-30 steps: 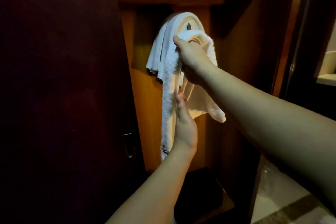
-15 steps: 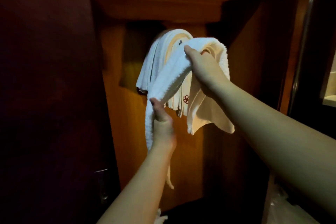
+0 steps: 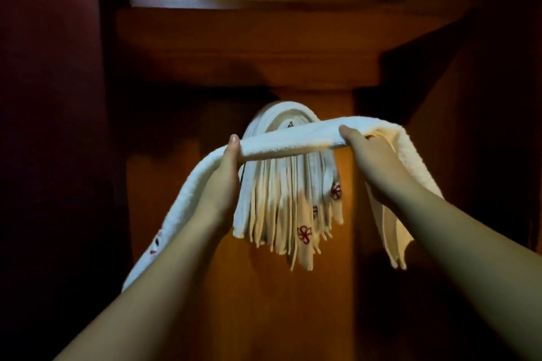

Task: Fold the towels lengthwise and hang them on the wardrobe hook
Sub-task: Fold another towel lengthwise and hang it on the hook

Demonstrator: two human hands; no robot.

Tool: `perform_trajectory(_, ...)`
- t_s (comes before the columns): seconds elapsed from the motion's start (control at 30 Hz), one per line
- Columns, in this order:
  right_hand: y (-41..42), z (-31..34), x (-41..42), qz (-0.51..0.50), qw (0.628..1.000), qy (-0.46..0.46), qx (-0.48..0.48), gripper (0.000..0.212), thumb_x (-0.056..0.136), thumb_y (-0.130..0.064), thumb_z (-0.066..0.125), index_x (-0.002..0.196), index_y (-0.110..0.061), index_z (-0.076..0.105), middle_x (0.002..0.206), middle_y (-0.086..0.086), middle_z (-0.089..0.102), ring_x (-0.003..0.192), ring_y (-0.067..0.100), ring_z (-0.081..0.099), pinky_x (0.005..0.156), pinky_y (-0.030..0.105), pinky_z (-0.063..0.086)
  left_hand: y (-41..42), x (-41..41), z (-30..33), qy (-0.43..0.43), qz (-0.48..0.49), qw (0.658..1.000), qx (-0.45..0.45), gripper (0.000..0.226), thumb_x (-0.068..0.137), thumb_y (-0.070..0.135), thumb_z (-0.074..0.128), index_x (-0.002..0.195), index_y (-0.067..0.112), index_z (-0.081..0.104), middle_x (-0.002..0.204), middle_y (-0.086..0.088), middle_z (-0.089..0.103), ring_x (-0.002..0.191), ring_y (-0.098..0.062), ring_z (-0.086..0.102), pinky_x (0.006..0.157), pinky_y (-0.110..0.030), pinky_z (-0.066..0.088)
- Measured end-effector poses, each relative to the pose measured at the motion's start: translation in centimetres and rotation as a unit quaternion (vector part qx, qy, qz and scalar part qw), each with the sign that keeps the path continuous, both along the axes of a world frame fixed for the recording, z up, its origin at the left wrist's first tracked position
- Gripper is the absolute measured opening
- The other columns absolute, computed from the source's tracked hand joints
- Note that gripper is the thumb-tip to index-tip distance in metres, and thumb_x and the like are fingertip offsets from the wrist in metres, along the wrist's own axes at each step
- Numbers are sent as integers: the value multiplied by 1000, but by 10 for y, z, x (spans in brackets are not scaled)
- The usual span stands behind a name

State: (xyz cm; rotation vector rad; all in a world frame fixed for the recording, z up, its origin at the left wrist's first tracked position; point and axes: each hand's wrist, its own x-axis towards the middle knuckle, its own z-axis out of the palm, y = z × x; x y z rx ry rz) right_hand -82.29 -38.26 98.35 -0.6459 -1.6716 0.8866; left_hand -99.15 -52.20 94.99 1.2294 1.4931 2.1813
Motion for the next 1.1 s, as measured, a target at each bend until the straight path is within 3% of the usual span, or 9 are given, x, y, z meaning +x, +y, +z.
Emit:
perform_trajectory(0.13,38,23,-17,31,999,9,-15,65,96,-56,46,137,-5,54,118,7,64,104,25,59,85,33,42,23,-15,35,10,-35,999,5,46,102,51,36,96,16,65,72,5,76,67,1,71,52,-11,50)
perform_trajectory(0.27,66,53,-37,45,999,-2,13,62,99,-54,43,132,-3,57,111,10,63,97,21,55,66,27,35,45,-51,67,46,10,998,42,73,90,70,43,131,11,58,114,-2,73,112,-10,64,105,-28,41)
perform_trajectory(0.33,79,69,-48,49,999,-1,11,63,98,-54,44,132,-3,57,118,10,64,101,23,56,72,30,37,54,-62,81,59,11,997,45,82,88,75,42,137,10,53,132,-7,63,124,-15,56,115,-33,31)
perform_trajectory(0.47,109,100,-75,57,998,32,4,70,93,-57,50,142,-7,49,137,10,57,119,31,55,91,35,41,73,-89,113,71,-14,996,55,73,98,67,24,126,10,61,118,-9,71,113,-16,65,108,-31,40)
perform_trajectory(0.6,136,119,-103,110,993,42,-16,82,82,-64,54,146,-12,45,148,9,49,129,30,51,111,43,38,101,-115,132,59,-59,995,59,75,99,67,14,108,14,66,99,-4,77,90,-10,73,78,-26,47)
perform_trajectory(0.7,153,127,-123,150,988,28,-36,78,91,-62,53,152,-17,36,159,8,32,142,27,38,118,46,29,122,-136,140,67,-60,994,59,77,97,70,13,117,15,64,115,-6,72,104,-11,67,85,-27,45)
perform_trajectory(0.83,184,132,-142,138,988,66,-17,57,88,-72,51,119,-27,63,146,8,51,135,27,49,115,50,35,147,-167,147,67,-72,994,54,88,92,77,11,131,16,59,131,-5,64,124,-15,56,109,-35,35)
perform_trajectory(0.97,294,134,-178,144,987,58,-26,112,41,-107,44,125,-36,65,134,2,63,120,26,62,105,52,45,167,-190,150,61,-76,994,58,96,86,83,12,141,17,53,140,-4,58,131,-17,51,117,-44,29)
perform_trajectory(1.1,255,120,-171,152,986,44,-48,119,46,-103,49,133,-22,61,132,16,62,121,37,60,103,62,43,183,-206,141,52,-91,992,63,89,91,77,11,137,16,57,134,-3,63,125,-13,55,110,-36,33)
